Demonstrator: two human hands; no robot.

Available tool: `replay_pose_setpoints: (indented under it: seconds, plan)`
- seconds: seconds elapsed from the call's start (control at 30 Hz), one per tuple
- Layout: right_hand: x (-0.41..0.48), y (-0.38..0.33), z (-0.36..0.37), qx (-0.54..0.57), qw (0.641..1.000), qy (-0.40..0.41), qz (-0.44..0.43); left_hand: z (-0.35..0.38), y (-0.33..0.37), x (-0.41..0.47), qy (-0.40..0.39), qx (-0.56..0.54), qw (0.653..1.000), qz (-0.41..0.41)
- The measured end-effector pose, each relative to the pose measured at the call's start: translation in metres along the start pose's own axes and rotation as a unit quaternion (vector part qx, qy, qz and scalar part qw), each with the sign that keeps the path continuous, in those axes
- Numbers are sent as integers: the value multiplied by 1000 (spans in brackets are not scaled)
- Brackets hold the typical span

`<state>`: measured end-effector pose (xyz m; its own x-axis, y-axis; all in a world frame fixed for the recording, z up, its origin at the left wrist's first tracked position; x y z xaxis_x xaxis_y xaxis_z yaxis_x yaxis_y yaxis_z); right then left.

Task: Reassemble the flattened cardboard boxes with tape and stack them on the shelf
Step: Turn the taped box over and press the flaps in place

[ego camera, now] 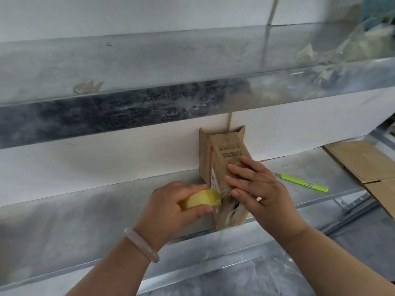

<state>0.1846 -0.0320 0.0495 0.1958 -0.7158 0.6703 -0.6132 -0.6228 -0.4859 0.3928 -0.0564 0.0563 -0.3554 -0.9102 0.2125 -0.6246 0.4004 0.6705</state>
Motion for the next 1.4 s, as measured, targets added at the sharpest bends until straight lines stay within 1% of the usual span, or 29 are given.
replay_pose_setpoints:
  seconds: [0.13,0.23,0.33,0.47,0.53,0.6,0.7,0.77,0.83,0.87,0.9,0.93,0.97,1.0,1.03,1.07,1.1,1.13,1.17,1.23,1.3,1.33,1.4]
  plan:
    - [-3,-3,-1,-20,1000,-4,-7,-3,5,6,-38,72,997,-6]
    - [-4,-4,-4,-14,1000,-11,-1,-3,3,8,-64,133,989,2]
    - [-3,-4,-3,-9,1000,-7,-1,-5,-4,5,-52,97,994,9]
    - [-2,-4,-1,-2,1000,-15,-6,-3,-13,-3,-17,-30,999,2]
    - [-1,-4,-1,1,1000,-14,-10,1,-17,-6,-1,-71,997,-6]
    - [-2,-5,0,-7,1000,-12,-27,6,-21,-8,12,-75,997,-14]
    - [-2,-5,1,-19,999,-16,-41,10,-17,-8,29,-35,999,4]
    - [1,-7,-1,-26,997,-32,-59,11,-12,-5,45,-27,999,-3]
    - [-3,-7,-9,-55,992,-50,-101,11,-8,-1,61,-28,998,-16]
    - [-7,-1,-18,-76,991,-41,-104,11,-7,0,63,-22,998,-22]
    - [-12,12,-32,-94,994,-12,-62,12,-7,0,63,-15,998,-29]
    - [-20,34,-48,-107,993,27,30,13,-7,0,62,-12,997,-39]
    - [-33,66,-64,-114,980,51,156,13,-7,0,63,-14,997,-50]
    - [-50,100,-74,-128,948,31,289,13,-7,-2,66,-17,996,-60]
    - [-71,132,-80,-147,905,-27,399,13,-7,-3,69,-23,995,-68]
    - [-89,156,-82,-165,867,-93,462,14,-6,-4,69,-28,994,-74]
    - [-103,173,-82,-186,840,-148,488,15,-5,-6,66,-34,994,-80]
    - [-111,182,-82,-212,825,-188,490,16,-4,-8,62,-38,994,-86]
    - [-115,186,-81,-241,817,-208,481,17,-3,-9,59,-40,994,-87]
    - [-114,182,-84,-313,806,-206,459,19,-2,-12,54,-34,994,-86]
    - [-110,174,-87,-371,799,-181,438,20,-2,-14,50,-37,994,-86]
    - [-107,171,-86,-378,800,-183,428,20,-2,-15,51,-40,994,-87]
    - [-105,174,-84,-388,796,-217,411,20,-3,-16,56,-36,994,-86]
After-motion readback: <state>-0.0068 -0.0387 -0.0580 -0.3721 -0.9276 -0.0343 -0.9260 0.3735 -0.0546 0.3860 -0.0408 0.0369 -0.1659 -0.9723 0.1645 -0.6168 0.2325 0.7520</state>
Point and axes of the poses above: each hand's wrist, its own x-axis towards the middle knuckle, its own z-axis out of the palm, y = z × x, the point moved 5 cm from there along x, towards the middle knuckle, and after that the axes turned 8 degrees about -z, right-handed, at the moved point
